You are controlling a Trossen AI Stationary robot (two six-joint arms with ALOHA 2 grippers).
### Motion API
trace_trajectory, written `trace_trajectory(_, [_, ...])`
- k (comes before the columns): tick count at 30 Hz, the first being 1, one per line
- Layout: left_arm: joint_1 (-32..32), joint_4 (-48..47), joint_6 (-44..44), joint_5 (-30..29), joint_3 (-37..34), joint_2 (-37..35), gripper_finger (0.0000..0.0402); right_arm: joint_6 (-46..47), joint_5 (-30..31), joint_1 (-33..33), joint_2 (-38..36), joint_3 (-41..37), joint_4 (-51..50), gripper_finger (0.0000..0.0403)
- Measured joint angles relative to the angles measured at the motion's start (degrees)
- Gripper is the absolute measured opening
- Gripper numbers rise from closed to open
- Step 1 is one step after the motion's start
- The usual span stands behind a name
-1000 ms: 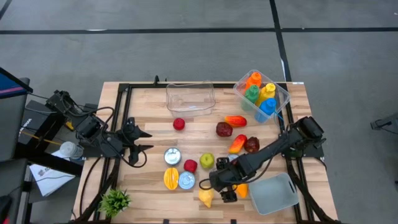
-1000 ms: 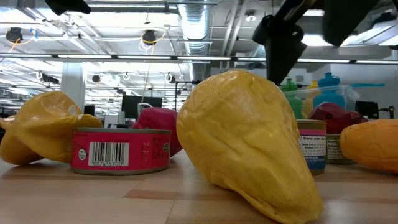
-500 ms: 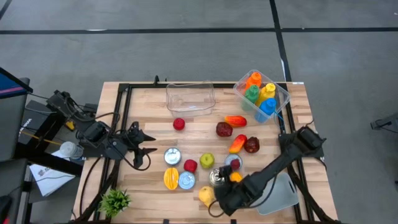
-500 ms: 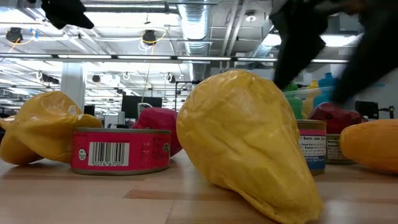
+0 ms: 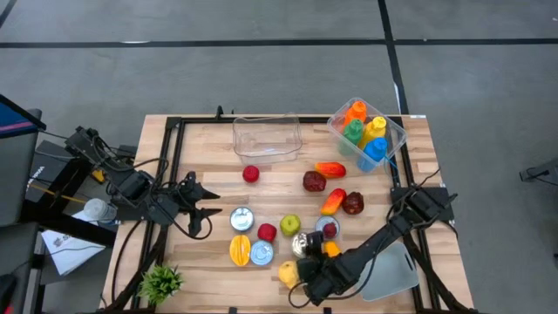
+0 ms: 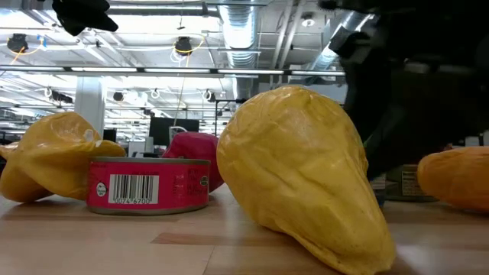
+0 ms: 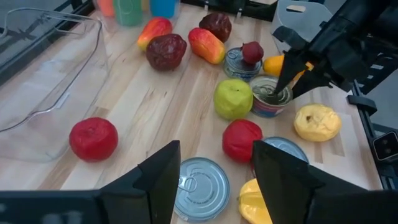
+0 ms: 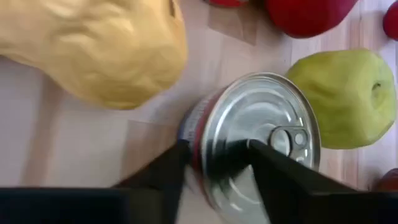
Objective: Pick & Place Food Item
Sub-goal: Put the blue and pink tuna can into the gray bin
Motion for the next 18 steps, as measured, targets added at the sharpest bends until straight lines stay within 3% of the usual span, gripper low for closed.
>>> trace_trajectory(3, [0.00,0.11,0.00,0.01,0.00,0.00,0.0182,0.05,-0.41,0.16,-0.08,0.04,0.05,0.0045])
trace_trajectory(5, [0.00,0.11,-0.01,0.02,0.00,0.00,0.0180,0.14,-0.87,0.18,-0.10,0.04,0.13,0.0013])
trace_trajectory(18, [0.00,0.11,-0.02,0.17,0.00,0.00,0.0176,1.77,-2.30,0.34,-3.85,-0.65,-1.73,0.0001])
